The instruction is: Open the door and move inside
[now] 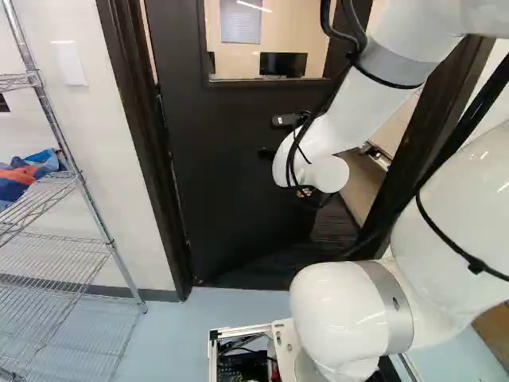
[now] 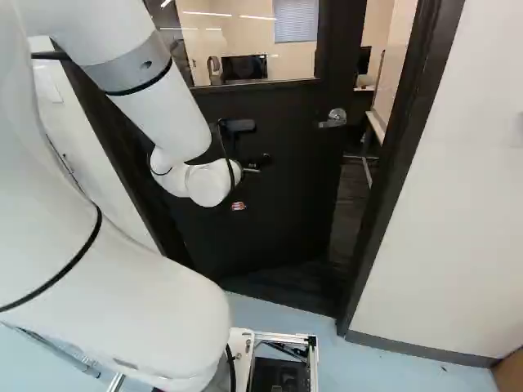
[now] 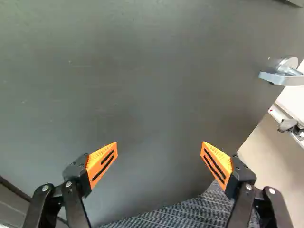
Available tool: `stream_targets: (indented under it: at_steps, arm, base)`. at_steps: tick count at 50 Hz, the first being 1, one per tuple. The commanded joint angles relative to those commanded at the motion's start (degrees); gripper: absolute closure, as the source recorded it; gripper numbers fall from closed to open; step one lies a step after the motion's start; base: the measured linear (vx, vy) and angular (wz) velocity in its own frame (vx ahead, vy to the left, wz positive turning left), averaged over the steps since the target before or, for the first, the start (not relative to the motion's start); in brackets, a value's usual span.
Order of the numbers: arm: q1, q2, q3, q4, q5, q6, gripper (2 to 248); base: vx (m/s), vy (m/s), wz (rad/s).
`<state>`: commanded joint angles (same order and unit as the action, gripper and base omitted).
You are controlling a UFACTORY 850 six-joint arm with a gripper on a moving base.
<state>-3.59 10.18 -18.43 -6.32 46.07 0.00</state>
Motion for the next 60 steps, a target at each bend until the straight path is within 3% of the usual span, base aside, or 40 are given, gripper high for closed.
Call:
stream_targets:
  at_steps: [27,46,60]
  arm:
    - [0.1,-0.2,-0.1,0.0,0.0,0.0,3]
    - [0.2,-0.2,-0.2,0.1,0.0,0.0,3]
    - [0.2,-0.2,-0.2,3.9,0.0,0.0,3]
  base:
    - [0.097,0.064,-0.015]
    - [0.006,0.004,0.0]
    - [0.0,0.0,0.0]
